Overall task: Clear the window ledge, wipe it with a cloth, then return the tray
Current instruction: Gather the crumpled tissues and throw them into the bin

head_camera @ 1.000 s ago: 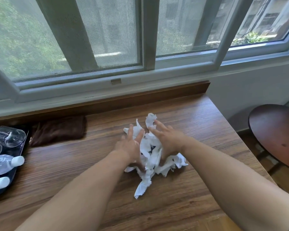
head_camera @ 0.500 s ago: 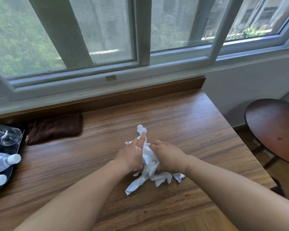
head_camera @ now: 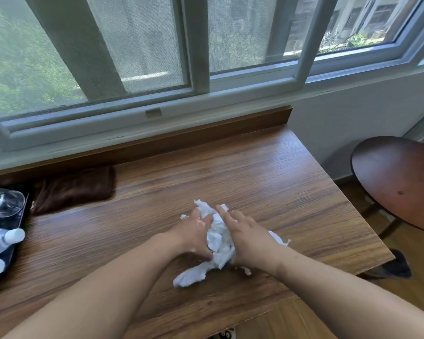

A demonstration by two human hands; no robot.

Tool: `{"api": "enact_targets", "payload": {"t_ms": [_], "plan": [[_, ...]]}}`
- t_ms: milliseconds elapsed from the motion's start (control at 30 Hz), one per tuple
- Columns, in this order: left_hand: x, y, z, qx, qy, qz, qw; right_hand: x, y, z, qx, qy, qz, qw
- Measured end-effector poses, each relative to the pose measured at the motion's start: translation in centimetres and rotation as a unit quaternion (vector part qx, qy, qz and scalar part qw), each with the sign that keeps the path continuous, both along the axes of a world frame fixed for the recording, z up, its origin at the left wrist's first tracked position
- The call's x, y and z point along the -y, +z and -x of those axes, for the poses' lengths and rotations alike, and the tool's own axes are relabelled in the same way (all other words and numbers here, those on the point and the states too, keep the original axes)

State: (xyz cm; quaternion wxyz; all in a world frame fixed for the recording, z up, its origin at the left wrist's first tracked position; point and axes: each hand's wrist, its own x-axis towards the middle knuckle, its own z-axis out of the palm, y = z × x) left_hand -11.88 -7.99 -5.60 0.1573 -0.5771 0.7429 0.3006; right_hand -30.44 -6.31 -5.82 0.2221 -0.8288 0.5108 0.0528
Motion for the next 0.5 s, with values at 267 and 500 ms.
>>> {"api": "enact_targets", "payload": {"t_ms": [267,500], "plan": [[-4.0,2.4,-1.2,0.045,-0.043,0.027,0.998,-2.0,3.0,2.4,-0.112,-0.05,0.001,0.992],[-4.6,0.4,0.2,-0.007,-0.015,0.107,0.994,-2.9,0.4,1.3,-0.052,-0.082,-0.022,0.995]]}}
